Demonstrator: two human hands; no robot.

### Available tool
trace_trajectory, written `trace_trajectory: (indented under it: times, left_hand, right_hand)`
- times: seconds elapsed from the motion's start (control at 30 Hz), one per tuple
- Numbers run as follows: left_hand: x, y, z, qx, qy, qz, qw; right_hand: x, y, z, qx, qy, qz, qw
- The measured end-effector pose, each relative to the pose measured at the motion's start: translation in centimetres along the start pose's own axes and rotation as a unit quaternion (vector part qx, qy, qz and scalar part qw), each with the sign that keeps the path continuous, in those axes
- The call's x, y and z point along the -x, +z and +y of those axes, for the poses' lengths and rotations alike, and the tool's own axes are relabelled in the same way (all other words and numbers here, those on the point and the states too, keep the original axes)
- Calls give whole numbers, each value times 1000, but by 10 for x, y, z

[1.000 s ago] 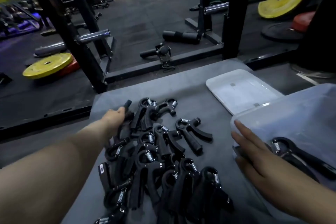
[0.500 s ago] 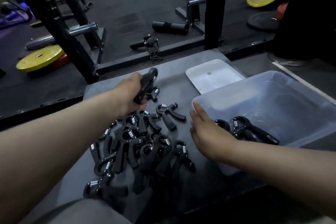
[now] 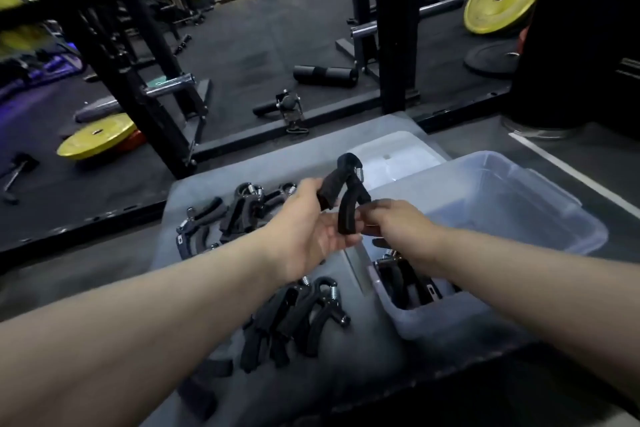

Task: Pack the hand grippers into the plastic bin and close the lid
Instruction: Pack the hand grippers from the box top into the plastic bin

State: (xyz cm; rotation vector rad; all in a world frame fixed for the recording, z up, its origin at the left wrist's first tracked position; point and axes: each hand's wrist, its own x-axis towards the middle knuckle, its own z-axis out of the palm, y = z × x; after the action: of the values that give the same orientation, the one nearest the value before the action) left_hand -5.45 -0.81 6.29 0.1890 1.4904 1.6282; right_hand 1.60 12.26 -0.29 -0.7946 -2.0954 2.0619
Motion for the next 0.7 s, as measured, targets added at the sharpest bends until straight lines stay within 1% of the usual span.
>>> trace_trajectory:
  times: [0.03, 0.07, 0.1, 0.13, 0.17, 0.2, 0.23, 0.27, 0.3, 0.33, 0.4, 0.43, 0.47, 0.57, 0.63, 0.7]
  left_hand:
    - [0, 3, -6, -23, 2, -16, 1000]
    - [-1, 7, -12, -76, 11, -18, 997]
    - [-2, 11, -18, -160, 32, -8, 987]
    - [-4, 16, -24, -261, 69, 10, 963]
    - [-5, 19, -29, -364, 123, 30, 923]
    - [-5, 22, -35, -441, 181, 35, 878]
    - [-5, 24, -39, -480, 222, 20, 849]
    - [-4, 26, -41, -498, 231, -8, 836]
    - [-4, 24, -43, -518, 220, -34, 826]
    - [-5, 21, -45, -555, 211, -46, 803]
    - [-13, 12, -50, -660, 218, -38, 718]
    - [-18, 8, -52, -690, 226, -33, 686]
    - [-23, 7, -54, -700, 227, -25, 677]
    - [-40, 5, -60, -688, 216, 13, 692]
    - [-48, 6, -65, -691, 196, 20, 695]
    - [-53, 8, -72, -706, 167, 13, 688]
  right_hand:
    - [1, -5, -7, -59, 28, -19, 998]
    - [2, -11, -15, -110, 61, -46, 991]
    - [2, -16, -24, -140, 95, -80, 982]
    - [3, -20, -32, -143, 123, -113, 976]
    - [4, -23, -39, -127, 140, -139, 972]
    - [3, -26, -43, -100, 147, -148, 973]
    - [3, -31, -46, -78, 147, -144, 976]
    - [2, -38, -47, -57, 142, -129, 980]
    - [2, -47, -47, -36, 137, -114, 983]
    - [2, -58, -46, -6, 134, -106, 985]
    - [5, -82, -39, 75, 145, -100, 981]
    - [6, -93, -33, 117, 157, -88, 977]
    - [6, -102, -24, 160, 169, -66, 970]
    - [1, -121, 5, 290, 194, 5, 937]
    - [-6, -128, 21, 348, 208, 40, 913]
    - [-14, -131, 33, 388, 223, 52, 893]
